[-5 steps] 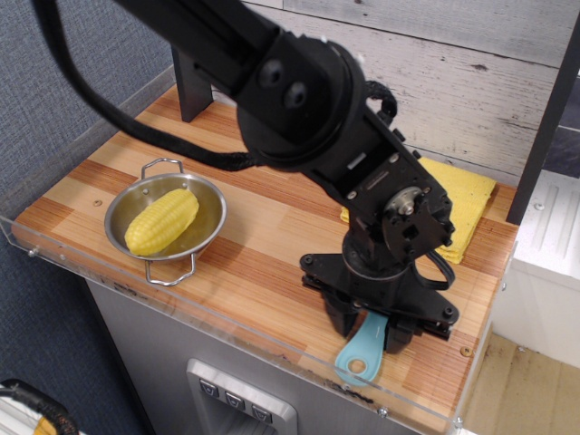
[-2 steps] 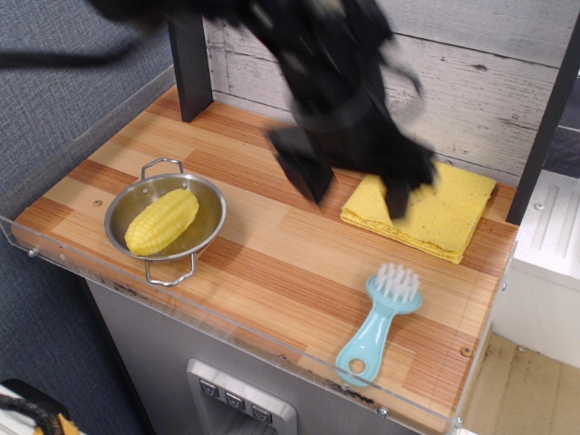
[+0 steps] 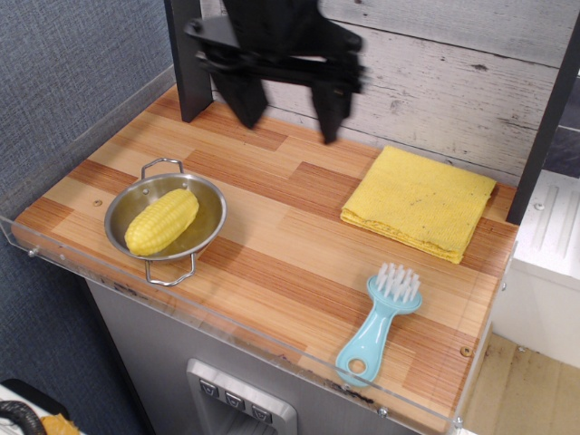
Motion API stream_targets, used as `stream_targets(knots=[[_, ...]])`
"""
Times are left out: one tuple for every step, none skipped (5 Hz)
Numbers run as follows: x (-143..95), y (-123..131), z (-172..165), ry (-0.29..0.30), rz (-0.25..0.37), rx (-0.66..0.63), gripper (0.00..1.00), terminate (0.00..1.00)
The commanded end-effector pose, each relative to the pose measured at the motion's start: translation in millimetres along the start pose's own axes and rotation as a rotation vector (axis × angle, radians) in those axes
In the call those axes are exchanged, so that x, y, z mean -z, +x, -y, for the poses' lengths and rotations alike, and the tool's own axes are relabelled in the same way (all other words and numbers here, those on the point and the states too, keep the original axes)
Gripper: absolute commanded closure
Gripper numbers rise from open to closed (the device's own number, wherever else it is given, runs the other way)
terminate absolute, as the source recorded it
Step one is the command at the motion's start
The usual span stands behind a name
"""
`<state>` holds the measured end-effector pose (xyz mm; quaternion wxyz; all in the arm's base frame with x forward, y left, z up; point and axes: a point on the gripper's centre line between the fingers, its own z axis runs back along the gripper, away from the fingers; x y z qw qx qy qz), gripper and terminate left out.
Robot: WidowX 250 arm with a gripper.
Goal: Pick up the blue brush and move it in front of the yellow block
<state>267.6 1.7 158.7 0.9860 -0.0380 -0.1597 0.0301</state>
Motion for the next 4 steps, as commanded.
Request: stream_targets(knots=[[-11.7, 11.2, -15.0, 0.036, -0.107, 0.022, 0.00, 0.00], [-10.4, 10.0, -22.1, 0.061, -0.109, 0.028, 0.00, 0.00], [-10.4, 10.0, -22.1, 0.061, -0.109, 0.028, 0.00, 0.00], [-10.4, 10.0, -22.1, 0.061, -0.109, 0.028, 0.00, 1.00]])
